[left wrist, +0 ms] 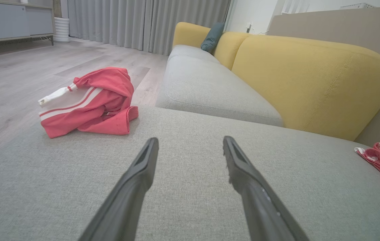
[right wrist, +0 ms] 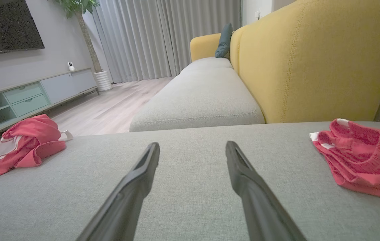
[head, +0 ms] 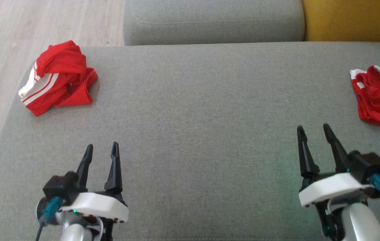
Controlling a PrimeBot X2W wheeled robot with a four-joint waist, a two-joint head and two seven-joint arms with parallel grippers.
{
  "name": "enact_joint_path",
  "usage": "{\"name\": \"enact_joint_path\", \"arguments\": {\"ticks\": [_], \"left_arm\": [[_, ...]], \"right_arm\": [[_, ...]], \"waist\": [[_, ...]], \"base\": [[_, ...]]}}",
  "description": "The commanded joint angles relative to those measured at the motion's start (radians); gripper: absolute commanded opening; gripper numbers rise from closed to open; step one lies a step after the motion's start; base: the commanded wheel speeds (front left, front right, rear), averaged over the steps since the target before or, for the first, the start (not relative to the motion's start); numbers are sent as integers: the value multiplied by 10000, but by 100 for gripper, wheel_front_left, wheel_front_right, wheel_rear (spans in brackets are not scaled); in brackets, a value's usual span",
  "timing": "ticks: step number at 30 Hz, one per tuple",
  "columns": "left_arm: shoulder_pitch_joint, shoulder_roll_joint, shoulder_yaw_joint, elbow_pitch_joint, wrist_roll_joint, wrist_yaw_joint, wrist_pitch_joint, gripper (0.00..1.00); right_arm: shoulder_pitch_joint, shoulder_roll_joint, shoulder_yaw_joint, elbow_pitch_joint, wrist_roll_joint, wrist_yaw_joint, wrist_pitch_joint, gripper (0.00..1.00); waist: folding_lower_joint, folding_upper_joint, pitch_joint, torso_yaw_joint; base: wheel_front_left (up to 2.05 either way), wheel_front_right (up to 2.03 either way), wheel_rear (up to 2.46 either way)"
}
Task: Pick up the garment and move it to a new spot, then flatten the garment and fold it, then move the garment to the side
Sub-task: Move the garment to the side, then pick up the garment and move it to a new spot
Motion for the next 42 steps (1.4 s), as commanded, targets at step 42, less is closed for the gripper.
{"name": "enact_joint_path", "arguments": {"ticks": [42], "left_arm": [[-105, -15, 224, -458, 135, -14, -78, 100]], "right_arm": [[414, -5, 864, -792, 320, 65, -199, 100]], "waist": [[1, 0, -318, 3261]], "base": [[0, 0, 0]]}}
